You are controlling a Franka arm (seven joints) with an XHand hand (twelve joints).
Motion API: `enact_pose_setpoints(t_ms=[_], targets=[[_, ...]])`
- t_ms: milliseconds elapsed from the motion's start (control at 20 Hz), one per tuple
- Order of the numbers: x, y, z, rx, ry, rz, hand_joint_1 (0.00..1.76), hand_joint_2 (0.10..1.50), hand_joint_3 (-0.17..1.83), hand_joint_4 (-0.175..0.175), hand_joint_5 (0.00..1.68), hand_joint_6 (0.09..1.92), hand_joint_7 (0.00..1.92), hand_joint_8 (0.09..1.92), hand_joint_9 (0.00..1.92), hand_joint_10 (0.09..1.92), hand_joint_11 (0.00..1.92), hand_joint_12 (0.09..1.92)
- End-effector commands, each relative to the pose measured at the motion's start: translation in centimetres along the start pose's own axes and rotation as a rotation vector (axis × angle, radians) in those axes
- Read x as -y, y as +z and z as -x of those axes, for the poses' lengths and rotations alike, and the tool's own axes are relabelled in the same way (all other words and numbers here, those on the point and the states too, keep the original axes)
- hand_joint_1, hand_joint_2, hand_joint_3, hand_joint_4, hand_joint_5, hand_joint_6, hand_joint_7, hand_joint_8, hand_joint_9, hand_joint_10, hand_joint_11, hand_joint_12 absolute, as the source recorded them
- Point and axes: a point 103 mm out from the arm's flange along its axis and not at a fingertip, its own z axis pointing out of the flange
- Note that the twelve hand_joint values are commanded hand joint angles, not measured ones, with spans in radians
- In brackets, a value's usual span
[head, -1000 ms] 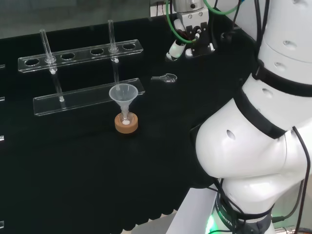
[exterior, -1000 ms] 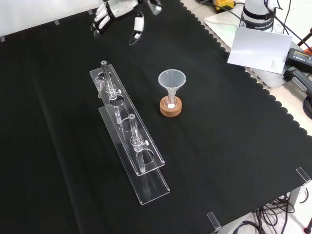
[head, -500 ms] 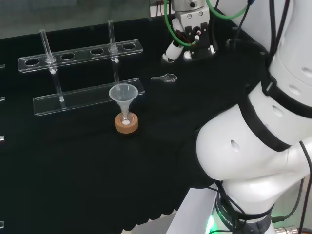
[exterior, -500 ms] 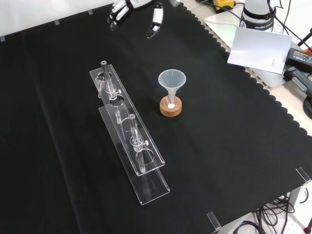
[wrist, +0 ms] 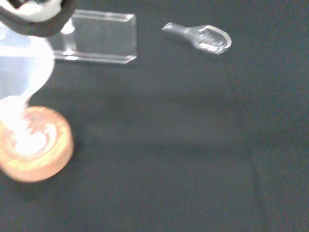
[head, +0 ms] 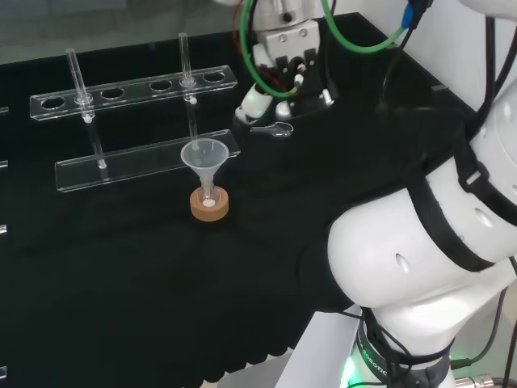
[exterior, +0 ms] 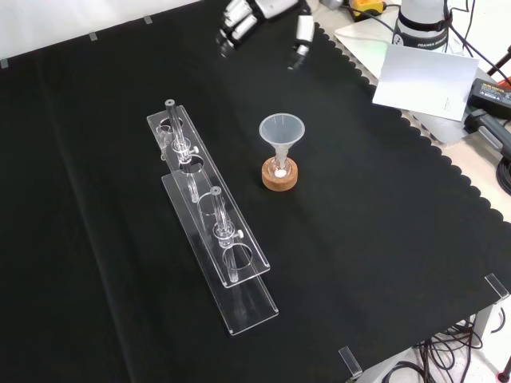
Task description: Remove the funnel from the round-bottom flask.
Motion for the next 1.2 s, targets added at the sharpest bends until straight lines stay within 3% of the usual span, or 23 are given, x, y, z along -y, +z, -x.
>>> enact_pose_setpoints(t_ms=[50,750,1200], targets=[[2.5,1.0,-3.9,0.008,-0.037,-0.039,0.67,0.61,0.41,-0.011,0.22,0.09,0.01,0.64,0.27,0.72,0.34,1.41],[1.6,2.1,-7.2,0.035,-0.100,-0.119,0.66,0.63,0.32,-0.020,0.06,0.09,0.00,0.32,0.07,0.83,0.27,1.50],[-0.3,3.4,-9.2,0.049,-0.160,-0.165,0.69,0.63,0.30,-0.019,0.03,0.09,0.00,0.26,0.04,0.86,0.27,1.51]])
